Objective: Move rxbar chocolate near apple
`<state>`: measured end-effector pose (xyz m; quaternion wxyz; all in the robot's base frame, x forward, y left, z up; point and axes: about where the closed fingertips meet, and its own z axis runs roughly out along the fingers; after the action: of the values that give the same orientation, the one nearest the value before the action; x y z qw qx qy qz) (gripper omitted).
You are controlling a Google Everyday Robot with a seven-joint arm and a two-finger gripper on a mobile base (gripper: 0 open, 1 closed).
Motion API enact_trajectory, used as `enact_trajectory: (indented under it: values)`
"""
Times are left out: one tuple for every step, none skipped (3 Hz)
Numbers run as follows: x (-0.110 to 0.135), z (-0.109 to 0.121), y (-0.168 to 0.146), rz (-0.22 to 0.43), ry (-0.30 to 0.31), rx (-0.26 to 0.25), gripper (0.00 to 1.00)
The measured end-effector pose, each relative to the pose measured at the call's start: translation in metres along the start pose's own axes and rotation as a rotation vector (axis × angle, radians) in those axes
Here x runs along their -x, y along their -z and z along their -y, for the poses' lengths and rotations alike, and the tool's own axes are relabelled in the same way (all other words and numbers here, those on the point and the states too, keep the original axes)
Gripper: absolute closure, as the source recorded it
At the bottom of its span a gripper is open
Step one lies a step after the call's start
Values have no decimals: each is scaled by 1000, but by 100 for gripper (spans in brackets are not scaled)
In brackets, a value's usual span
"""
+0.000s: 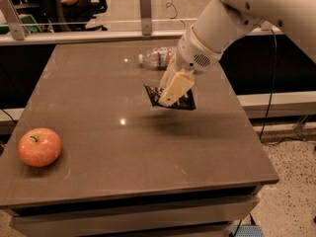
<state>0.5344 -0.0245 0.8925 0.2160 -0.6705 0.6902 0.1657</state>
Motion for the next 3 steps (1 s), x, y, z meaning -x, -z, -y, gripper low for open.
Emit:
enact_trajectory:
  values:
    - [0, 0, 0, 0, 0, 0, 100]
    - [18, -3, -6, 43, -5, 11, 100]
    - [52, -9, -22, 97, 14, 41, 100]
